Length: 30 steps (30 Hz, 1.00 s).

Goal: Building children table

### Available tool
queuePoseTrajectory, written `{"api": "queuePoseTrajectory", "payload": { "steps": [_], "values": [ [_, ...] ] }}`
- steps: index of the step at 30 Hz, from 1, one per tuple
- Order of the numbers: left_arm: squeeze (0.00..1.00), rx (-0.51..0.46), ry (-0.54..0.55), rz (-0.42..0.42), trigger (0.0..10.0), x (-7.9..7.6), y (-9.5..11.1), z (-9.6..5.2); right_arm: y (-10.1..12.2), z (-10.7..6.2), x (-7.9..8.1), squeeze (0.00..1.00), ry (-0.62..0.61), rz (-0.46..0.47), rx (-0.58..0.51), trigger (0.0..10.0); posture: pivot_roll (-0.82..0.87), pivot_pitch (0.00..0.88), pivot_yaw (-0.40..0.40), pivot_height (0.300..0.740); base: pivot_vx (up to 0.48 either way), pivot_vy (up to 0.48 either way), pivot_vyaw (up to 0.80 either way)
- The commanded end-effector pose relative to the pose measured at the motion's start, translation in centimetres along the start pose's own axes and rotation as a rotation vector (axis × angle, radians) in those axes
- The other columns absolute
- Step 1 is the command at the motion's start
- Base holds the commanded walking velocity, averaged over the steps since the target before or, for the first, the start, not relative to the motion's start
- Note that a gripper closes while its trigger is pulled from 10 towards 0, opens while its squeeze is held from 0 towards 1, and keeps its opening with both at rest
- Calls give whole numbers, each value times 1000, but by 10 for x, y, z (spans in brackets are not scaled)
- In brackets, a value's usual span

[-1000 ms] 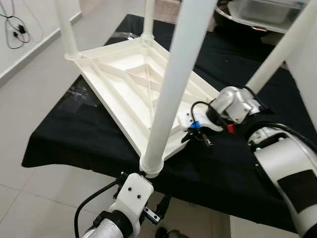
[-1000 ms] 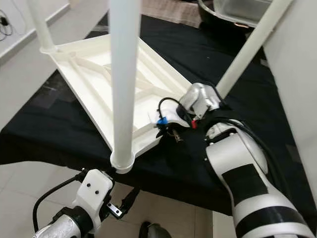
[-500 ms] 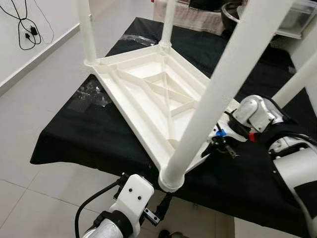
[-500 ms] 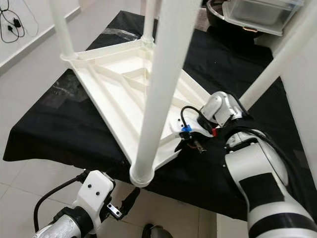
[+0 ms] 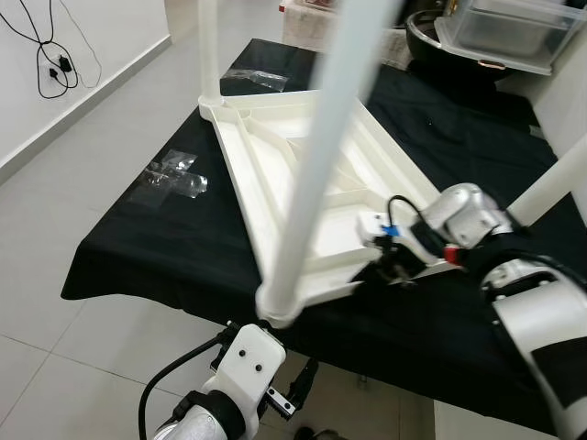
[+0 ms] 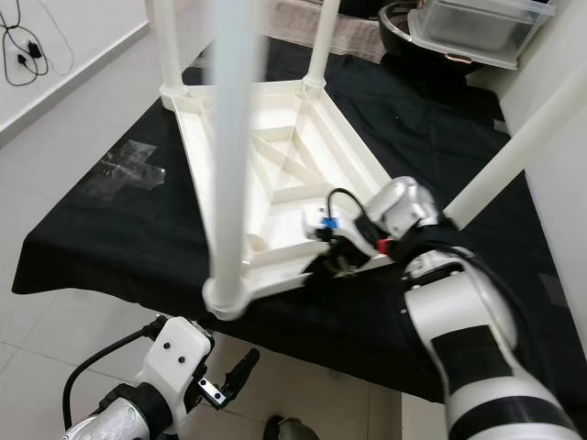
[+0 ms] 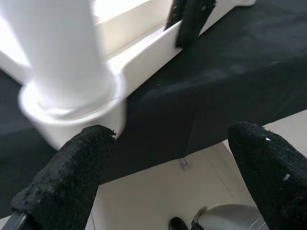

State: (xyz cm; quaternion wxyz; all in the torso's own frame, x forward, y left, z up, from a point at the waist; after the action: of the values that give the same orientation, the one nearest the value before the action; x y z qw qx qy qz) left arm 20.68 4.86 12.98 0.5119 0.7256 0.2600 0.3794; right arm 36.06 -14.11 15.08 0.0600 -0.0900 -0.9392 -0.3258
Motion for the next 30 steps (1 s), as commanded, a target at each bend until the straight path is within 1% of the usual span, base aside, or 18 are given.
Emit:
{"api": "queuePoseTrajectory", "payload": {
  "steps": [1,4,5,6,8,9,11,13,15,18,20,22,24,25,26,27,29,30],
  "values": [
    [0,13,-19,1,10000,-4,-4,-1,-4,-2,1,0,5,53,-40,0,86,121,-126,740,0,0,0],
    [0,13,-18,0,10000,-4,-4,-1,-3,0,2,0,10,47,-38,0,86,121,-126,740,0,0,0],
    [0,12,-17,0,10000,-4,-4,-1,1,2,0,0,-3,80,-45,0,82,123,-124,740,0,0,0],
    [0,12,-17,0,10000,-4,-4,-1,1,2,0,0,-3,80,-45,0,82,123,-124,740,0,0,0],
    [0,11,-16,0,10000,-3,-4,-1,12,6,-8,0,-68,150,-77,0,80,123,-125,740,0,0,0],
    [0,11,-16,0,10000,-3,-4,-1,12,6,-8,0,-68,150,-77,0,80,123,-125,740,0,0,0],
    [0,11,-17,-2,10000,-3,-4,0,21,9,-13,0,-123,208,-118,0,74,122,-125,740,0,0,0],
    [0,11,-18,-2,10000,-3,-4,0,27,11,-14,0,-144,232,-144,0,74,123,-122,740,0,0,0],
    [0,10,-19,-2,10000,-3,-4,1,28,12,-15,0,-150,235,-152,0,74,123,-122,740,0,0,0],
    [0,10,-17,0,10000,-3,-4,1,39,9,-22,0,-217,322,-211,0,75,124,-122,740,0,0,0],
    [0,8,-14,2,10000,-2,-4,1,42,9,-25,0,-248,366,-235,0,74,124,-122,740,0,0,0],
    [0,8,-14,2,10000,-2,-4,1,42,9,-25,0,-248,366,-235,0,74,124,-122,740,0,0,0],
    [0,7,-11,2,10000,-2,-3,1,43,11,-26,0,-268,415,-250,0,75,124,-124,740,0,0,0],
    [0,7,-11,2,10000,-2,-3,1,43,11,-26,0,-268,415,-250,0,75,124,-124,740,0,0,0],
    [0,8,-10,1,10000,-2,-3,1,46,13,-27,0,-290,453,-267,0,73,127,-120,740,0,0,0],
    [0,8,-11,0,10000,-2,-3,1,50,18,-25,0,-294,474,-282,0,71,124,-121,740,0,0,0],
    [0,9,-13,-2,10000,-2,-4,1,56,24,-20,0,-299,501,-301,0,71,124,-121,740,0,0,0],
    [0,9,-13,-2,10000,-2,-4,1,56,24,-20,0,-299,501,-301,0,71,124,-121,740,0,0,0]
  ]
}}
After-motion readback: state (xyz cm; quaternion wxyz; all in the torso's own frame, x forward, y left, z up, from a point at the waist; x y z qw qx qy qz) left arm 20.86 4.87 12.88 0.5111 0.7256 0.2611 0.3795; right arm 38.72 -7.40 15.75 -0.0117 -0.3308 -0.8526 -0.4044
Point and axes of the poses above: a point about 5 cm out from each wrist's last joint towards the gripper, its own z axis pointing out of the wrist towards the gripper, its own y axis along the axis of the wrist's last joint, x = y × z, the point moved 5 cm from there along z, pointing out of the wrist towards the gripper, and after that the axes turned 11 degrees about z, right-handed, at the moved point
